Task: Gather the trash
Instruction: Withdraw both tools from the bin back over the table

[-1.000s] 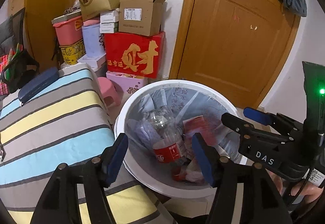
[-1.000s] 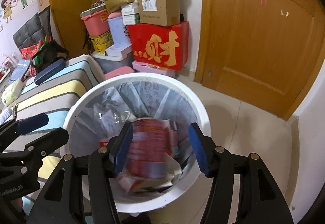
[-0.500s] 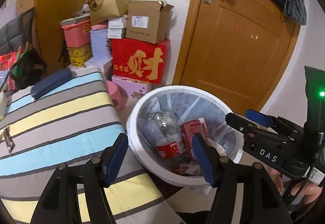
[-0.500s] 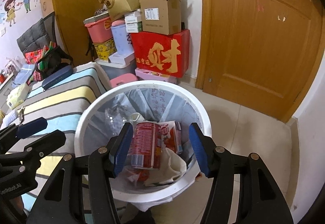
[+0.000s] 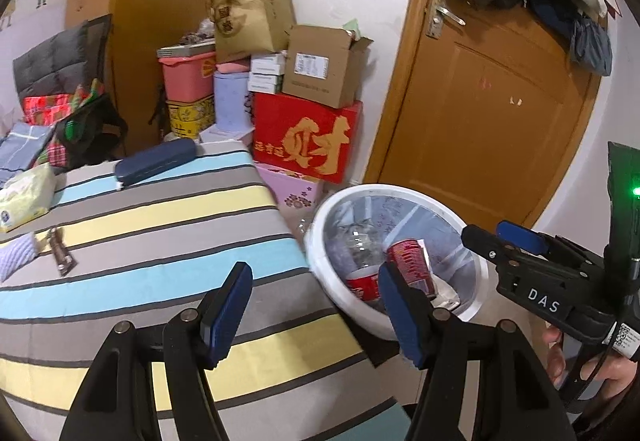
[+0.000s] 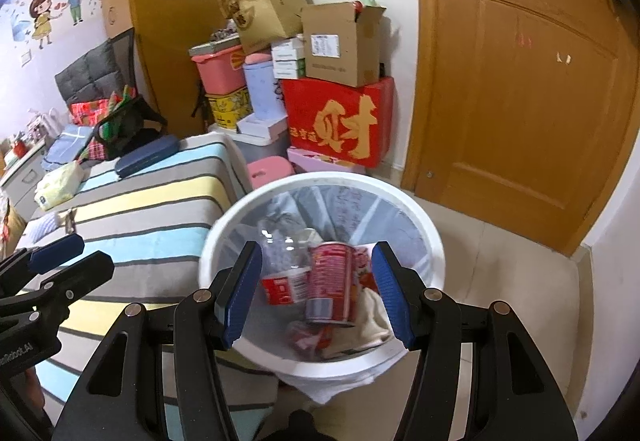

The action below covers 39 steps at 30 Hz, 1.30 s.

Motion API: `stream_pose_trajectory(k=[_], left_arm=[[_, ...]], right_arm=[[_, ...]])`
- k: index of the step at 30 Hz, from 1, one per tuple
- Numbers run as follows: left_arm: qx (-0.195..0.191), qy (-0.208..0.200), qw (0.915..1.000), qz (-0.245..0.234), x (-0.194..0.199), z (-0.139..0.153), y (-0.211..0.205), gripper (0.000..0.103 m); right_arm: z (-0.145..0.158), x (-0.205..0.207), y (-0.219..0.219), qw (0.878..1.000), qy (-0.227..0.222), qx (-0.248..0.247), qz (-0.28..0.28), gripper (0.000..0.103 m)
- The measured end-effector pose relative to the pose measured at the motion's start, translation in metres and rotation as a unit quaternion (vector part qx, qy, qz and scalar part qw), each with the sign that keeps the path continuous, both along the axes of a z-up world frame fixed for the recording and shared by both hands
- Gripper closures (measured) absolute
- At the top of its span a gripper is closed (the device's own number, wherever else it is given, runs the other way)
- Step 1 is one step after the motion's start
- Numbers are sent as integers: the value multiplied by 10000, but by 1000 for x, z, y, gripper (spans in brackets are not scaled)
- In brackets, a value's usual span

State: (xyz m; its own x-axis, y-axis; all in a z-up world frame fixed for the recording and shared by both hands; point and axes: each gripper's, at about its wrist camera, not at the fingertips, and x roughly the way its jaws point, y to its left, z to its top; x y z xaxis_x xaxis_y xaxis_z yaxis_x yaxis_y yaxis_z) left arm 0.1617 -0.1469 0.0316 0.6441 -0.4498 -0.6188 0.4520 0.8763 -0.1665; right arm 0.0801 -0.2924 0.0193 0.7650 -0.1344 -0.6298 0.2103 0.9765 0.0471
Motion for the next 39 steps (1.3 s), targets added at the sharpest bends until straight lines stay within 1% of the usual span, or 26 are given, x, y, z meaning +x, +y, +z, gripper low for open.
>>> stream_pose_trajectory(k=[12,21,25,31,39], left_arm=[[-63,-113,9991,413,-14,8,60,38],[-88,-174,9958,895,-14,9,118,38],[-81,-202,9922,1228,-13,7,153,38],[-70,-142,9868,1615,-5,0,204,38],[-14,-52,9795,2013,6,-8,253,38]], right_arm=[[9,1,42,9992,-166,-46,362,44],[8,9,81,9969,-215,-39,758,44],[7,16,105,9945,-251,-29,1012,44],[2,33,140,9899,-154,-62,1405,44],[-5,50,180,9829,4,-59,1839,44]])
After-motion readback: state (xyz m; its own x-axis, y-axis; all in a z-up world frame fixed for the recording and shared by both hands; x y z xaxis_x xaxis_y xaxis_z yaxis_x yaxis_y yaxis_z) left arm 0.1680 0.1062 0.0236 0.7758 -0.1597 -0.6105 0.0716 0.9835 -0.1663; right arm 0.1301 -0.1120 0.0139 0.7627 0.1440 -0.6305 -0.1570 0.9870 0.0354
